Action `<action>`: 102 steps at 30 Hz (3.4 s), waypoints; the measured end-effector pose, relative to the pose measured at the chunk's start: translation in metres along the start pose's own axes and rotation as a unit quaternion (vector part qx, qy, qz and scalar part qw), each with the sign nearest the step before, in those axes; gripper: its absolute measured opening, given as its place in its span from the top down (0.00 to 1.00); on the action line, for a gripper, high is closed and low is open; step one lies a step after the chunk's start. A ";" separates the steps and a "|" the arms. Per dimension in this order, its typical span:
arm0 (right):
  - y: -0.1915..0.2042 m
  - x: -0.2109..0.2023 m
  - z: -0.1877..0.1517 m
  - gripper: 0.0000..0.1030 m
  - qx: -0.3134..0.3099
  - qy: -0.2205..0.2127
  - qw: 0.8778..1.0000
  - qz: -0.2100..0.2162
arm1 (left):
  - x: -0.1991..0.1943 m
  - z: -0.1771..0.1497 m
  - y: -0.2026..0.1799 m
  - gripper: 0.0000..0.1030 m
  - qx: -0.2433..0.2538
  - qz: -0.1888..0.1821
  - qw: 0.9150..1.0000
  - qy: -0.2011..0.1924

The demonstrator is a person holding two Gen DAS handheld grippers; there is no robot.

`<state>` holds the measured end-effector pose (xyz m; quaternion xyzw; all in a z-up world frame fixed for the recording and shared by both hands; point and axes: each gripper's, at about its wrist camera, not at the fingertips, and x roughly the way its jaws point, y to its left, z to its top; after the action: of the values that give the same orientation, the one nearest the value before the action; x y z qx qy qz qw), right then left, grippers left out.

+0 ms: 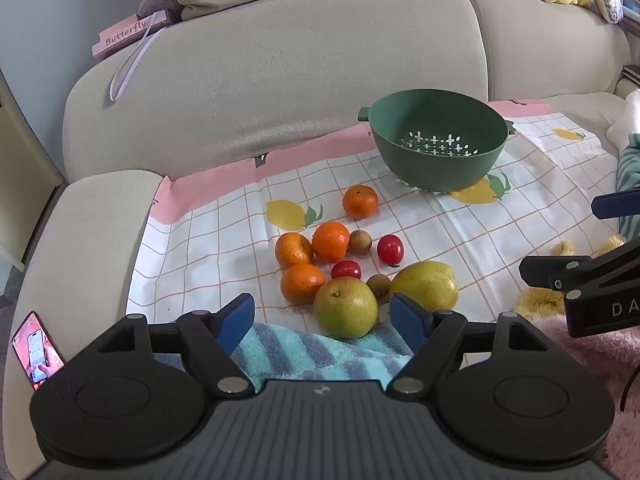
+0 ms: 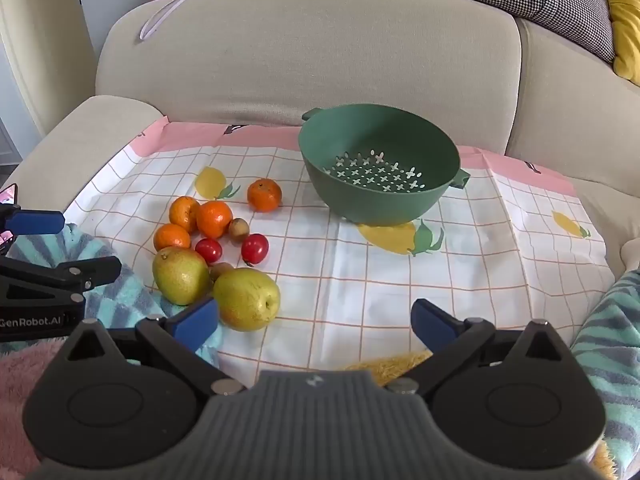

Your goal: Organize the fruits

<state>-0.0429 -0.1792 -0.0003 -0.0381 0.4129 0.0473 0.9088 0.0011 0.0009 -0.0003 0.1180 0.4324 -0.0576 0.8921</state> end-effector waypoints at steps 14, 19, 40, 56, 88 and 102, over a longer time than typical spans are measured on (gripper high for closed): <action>0.004 -0.005 0.000 0.04 -0.003 -0.001 1.000 -0.004 | -0.004 -0.005 -0.001 0.13 0.000 -0.004 1.000 0.000; 0.003 -0.006 -0.003 0.04 0.002 -0.003 1.000 -0.005 | -0.005 -0.005 -0.001 0.13 0.000 -0.004 1.000 0.001; -0.001 -0.008 -0.003 0.04 0.007 -0.004 1.000 -0.008 | -0.007 -0.006 -0.003 0.13 0.005 -0.003 1.000 0.002; 0.000 -0.008 -0.003 0.04 0.006 -0.004 1.000 -0.008 | -0.007 -0.007 -0.004 0.13 0.008 -0.004 1.000 0.003; 0.001 -0.005 -0.005 0.04 0.004 0.001 1.000 -0.010 | -0.005 -0.010 -0.005 0.13 0.007 -0.005 1.000 0.005; -0.001 0.002 -0.011 0.04 0.007 -0.019 1.000 -0.001 | -0.003 -0.012 0.000 0.16 0.015 -0.027 0.999 0.007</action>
<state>-0.0494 -0.1810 -0.0094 -0.0313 0.3955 0.0441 0.9169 -0.0100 0.0036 -0.0054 0.1201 0.4404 -0.0878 0.8854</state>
